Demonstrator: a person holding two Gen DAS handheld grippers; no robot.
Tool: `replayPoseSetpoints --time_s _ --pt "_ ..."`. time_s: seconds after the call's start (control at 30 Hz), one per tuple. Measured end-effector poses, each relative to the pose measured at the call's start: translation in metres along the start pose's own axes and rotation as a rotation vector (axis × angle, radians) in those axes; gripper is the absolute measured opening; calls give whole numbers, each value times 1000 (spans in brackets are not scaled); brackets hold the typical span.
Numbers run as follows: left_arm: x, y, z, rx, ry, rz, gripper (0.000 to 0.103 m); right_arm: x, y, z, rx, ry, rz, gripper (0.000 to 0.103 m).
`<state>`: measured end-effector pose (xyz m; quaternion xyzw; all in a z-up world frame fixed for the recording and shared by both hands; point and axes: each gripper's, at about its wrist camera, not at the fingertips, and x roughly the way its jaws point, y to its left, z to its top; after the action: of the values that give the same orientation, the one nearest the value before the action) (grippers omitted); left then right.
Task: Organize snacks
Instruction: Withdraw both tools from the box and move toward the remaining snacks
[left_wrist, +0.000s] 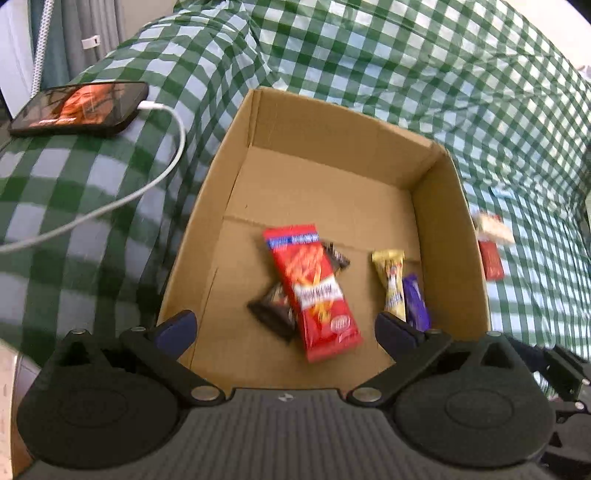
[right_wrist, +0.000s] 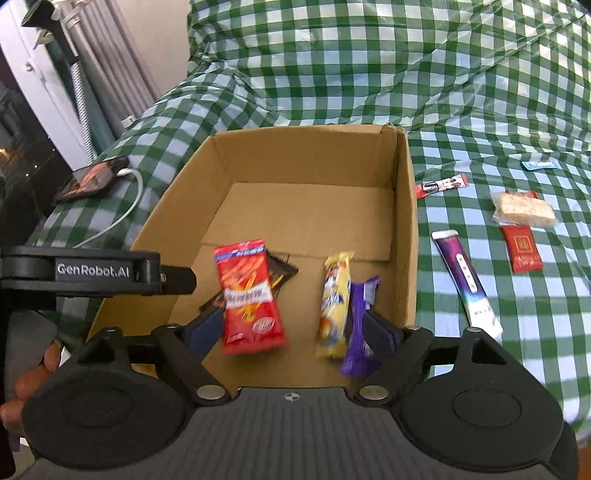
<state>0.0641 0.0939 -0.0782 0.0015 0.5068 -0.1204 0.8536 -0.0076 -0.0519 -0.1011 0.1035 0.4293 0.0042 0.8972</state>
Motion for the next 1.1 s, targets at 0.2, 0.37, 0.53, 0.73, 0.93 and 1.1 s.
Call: replayPoseSetpoints --time_s 0.2,0.37,0.53,0.73,0.93,1.1 --pt "-38 -4 -27 32 -57 4 102 -37 18 -23 -55 -46 -24 90" --pt "-66 -14 -41 62 -114 -7 103 -68 25 -38 -74 -95 -29 91" --pt "-85 -21 -56 82 -144 -8 103 -91 29 -49 -92 -143 -37 91" --pt "-100 -24 -67 88 -170 -6 103 -108 31 -62 -108 -174 -41 92" --pt "-111 -26 -73 98 -190 -3 103 -119 33 -67 -111 -203 -39 93" --pt "-114 -29 -78 107 -191 3 103 -124 34 -70 -114 -215 -35 93"
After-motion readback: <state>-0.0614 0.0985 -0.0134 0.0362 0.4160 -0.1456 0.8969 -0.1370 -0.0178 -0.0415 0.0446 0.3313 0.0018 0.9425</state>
